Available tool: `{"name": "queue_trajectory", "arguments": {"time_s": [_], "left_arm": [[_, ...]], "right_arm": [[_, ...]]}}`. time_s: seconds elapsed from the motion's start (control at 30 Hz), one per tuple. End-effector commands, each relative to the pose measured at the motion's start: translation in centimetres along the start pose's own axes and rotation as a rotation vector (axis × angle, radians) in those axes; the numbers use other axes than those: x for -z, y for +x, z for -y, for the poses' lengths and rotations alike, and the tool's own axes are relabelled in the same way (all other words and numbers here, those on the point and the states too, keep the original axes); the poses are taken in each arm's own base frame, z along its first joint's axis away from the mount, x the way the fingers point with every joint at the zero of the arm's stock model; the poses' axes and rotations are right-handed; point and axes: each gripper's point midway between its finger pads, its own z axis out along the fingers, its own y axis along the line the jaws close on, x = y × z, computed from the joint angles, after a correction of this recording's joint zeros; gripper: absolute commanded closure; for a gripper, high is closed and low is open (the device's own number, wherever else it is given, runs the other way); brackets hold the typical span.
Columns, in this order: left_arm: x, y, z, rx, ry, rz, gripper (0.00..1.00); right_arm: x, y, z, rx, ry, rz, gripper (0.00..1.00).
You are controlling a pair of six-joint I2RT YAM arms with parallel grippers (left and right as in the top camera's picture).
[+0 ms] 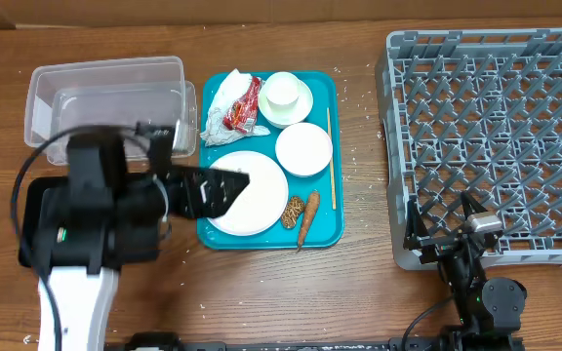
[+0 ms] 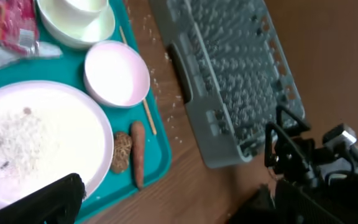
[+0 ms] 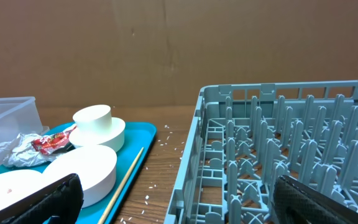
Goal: Sort waste into correct bins and load items into the dishwasher
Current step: 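Move the left gripper over the white rice plate on the teal tray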
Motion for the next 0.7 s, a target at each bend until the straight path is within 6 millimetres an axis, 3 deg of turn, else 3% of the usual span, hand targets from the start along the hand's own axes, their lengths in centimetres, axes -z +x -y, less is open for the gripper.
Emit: {"name": "queue_trajectory", "arguments": {"time_s": [0.0, 0.1, 0.23, 0.47, 0.5, 0.67], "left_arm": [[-2.5, 0.4, -1.8, -0.013, -0.136, -0.133, 0.0], [-4.3, 2.4, -4.3, 0.035, -0.389, -0.247, 0.0], [-6.9, 3.8, -5.4, 0.048, -0.578, -0.293, 0.0], [-12.8, 6.0, -3.5, -0.023, -0.499, -0.382, 0.0], [-14.0, 6.4, -3.6, -0.038, -0.503, -0.398, 0.0], [-16.0, 6.9, -6.0, -0.082, -0.628, -0.397, 0.0]], "right_arm": [[0.0, 0.2, 0.2, -0.003, 0.011, 0.004, 0.0], [0.0, 0.2, 0.2, -0.003, 0.011, 0.004, 0.0], [0.0, 0.2, 0.2, -0.003, 0.011, 0.004, 0.0], [0.0, 0.2, 0.2, -0.003, 0.011, 0.004, 0.0], [0.0, 0.2, 0.2, -0.003, 0.011, 0.004, 0.0], [0.0, 0.2, 0.2, -0.003, 0.011, 0.004, 0.0]]}}
